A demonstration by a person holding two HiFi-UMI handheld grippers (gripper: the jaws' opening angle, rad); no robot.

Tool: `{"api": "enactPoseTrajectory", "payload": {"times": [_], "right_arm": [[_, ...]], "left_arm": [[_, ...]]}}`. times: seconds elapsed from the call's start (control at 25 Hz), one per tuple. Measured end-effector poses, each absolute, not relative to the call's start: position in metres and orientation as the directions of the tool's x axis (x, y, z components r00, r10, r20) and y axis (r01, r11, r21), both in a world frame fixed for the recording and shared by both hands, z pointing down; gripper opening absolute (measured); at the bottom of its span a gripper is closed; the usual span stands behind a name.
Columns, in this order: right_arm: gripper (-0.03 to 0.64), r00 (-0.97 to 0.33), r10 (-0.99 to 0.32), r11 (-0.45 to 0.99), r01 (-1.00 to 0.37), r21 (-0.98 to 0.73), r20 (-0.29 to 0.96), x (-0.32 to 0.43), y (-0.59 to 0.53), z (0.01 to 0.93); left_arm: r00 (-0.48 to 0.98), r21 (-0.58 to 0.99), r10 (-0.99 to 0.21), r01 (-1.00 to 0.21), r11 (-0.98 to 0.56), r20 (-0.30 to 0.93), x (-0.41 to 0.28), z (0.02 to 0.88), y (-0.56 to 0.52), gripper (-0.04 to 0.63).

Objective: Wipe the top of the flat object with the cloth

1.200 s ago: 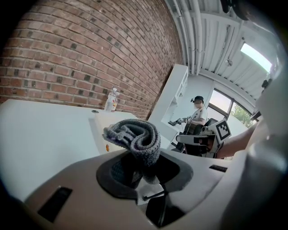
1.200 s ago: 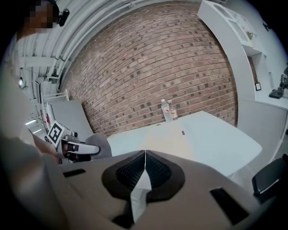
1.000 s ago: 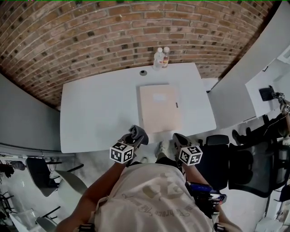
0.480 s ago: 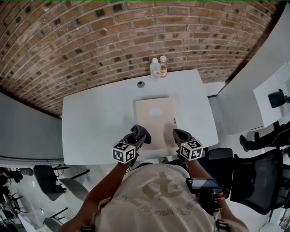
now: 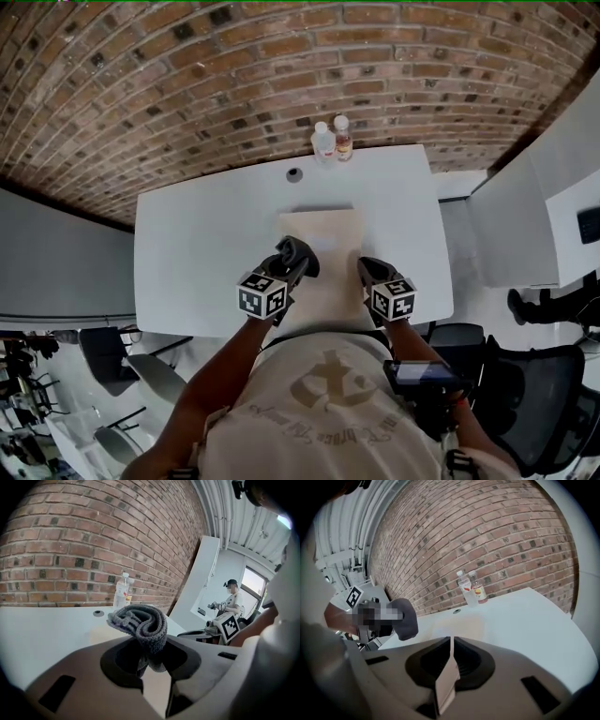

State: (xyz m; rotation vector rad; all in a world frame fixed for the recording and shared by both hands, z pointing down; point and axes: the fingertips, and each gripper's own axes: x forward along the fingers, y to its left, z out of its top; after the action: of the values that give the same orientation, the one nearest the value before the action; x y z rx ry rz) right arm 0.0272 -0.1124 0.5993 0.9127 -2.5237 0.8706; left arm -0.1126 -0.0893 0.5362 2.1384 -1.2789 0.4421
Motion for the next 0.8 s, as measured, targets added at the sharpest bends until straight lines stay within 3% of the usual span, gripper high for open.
{"api": "enactPoseTrajectory", "payload": {"times": [0.24,0.32,0.36,0.8], "right_arm": [[0.037,-0.737,-0.451,0.605,-0.667,-0.435,0.503,0.027,-0.135,0.615],[0.124,-0.732,-0.450,0.590,-0.674,-0.445,0.512,0.027,-0.141,0.620],[0.132,-0.728,-0.452,0.581,-0.679,-0.449,0.515,0.027,-0.144,0.623],[0.161,-0.714,-0.410,0.487,-0.698,-0.526,0.567,0.024,-0.143,0.651]], "left_arm": [[0.454,0.294,-0.682,-0.891,-0.346,0.574,-0.101,0.530,-0.125,0.107],[0.454,0.289,-0.678,-0.891,-0.350,0.579,-0.099,0.530,-0.134,0.107],[0.456,0.289,-0.676,-0.890,-0.353,0.579,-0.098,0.530,-0.138,0.107],[0.470,0.301,-0.682,-0.883,-0.361,0.560,-0.105,0.522,-0.197,0.107]]}}
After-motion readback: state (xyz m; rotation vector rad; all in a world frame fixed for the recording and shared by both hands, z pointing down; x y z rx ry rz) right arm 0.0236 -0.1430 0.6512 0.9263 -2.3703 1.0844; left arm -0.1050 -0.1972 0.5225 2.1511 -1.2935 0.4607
